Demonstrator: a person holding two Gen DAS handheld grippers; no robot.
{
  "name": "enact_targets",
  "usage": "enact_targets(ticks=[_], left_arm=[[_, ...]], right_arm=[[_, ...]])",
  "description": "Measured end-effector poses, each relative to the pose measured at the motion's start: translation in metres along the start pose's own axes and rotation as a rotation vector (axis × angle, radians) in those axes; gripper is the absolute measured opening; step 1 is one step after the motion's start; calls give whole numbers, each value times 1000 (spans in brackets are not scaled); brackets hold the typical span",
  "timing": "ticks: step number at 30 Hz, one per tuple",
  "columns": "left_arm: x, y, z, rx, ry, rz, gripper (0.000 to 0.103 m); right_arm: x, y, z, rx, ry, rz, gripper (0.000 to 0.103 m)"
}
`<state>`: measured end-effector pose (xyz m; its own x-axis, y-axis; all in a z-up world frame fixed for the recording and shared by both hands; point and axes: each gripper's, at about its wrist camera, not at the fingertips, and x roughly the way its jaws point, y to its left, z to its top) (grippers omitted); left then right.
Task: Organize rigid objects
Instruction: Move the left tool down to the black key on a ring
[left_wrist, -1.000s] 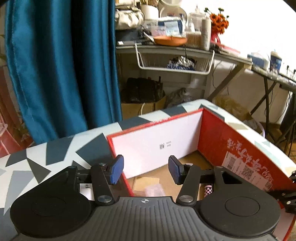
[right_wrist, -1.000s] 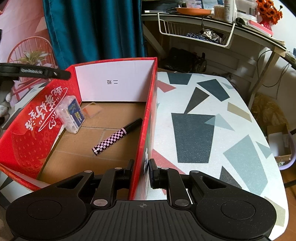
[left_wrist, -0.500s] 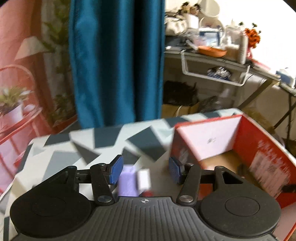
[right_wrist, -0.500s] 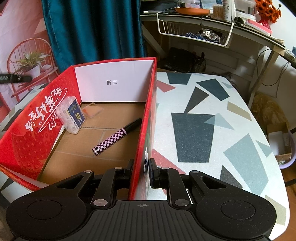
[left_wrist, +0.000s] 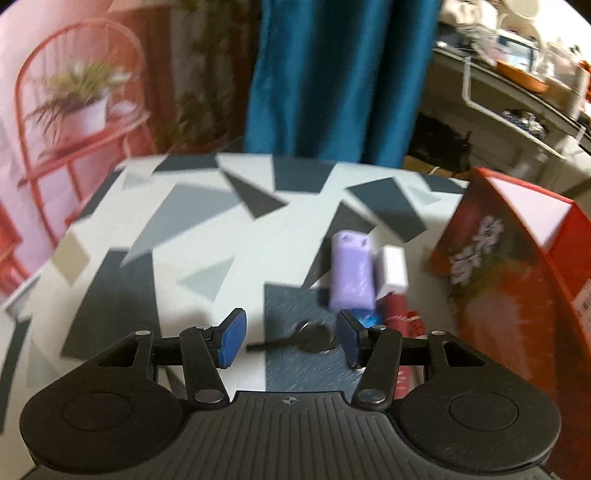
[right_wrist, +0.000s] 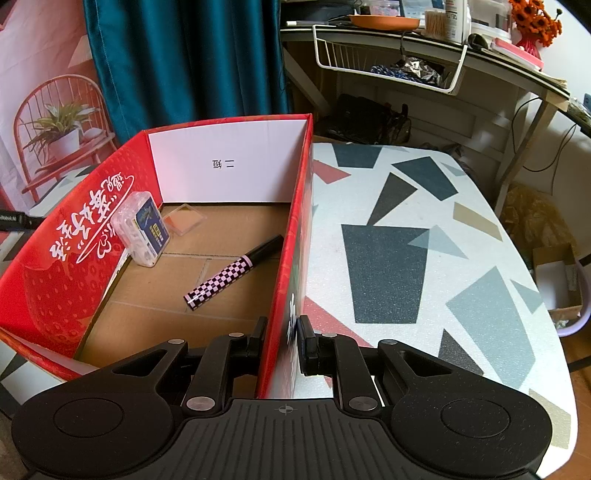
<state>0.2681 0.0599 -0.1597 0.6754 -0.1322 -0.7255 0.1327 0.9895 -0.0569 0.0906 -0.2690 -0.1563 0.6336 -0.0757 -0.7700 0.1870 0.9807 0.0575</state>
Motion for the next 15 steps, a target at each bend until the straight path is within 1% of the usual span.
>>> enact_targets(ticks=[3, 5, 9, 15], left_arm=[[10, -2, -8, 57, 3, 36, 57], [17, -2, -8, 86, 2, 32, 57], [29, 5, -3, 55, -16, 6, 57], [47, 1, 4, 71, 19, -18, 56]], right_arm=[[0, 0, 0, -2, 1, 0, 15], [0, 0, 0, -2, 1, 0, 15], [0, 1, 0, -11, 7, -4, 15], [2, 2, 1, -10, 14, -14, 14]])
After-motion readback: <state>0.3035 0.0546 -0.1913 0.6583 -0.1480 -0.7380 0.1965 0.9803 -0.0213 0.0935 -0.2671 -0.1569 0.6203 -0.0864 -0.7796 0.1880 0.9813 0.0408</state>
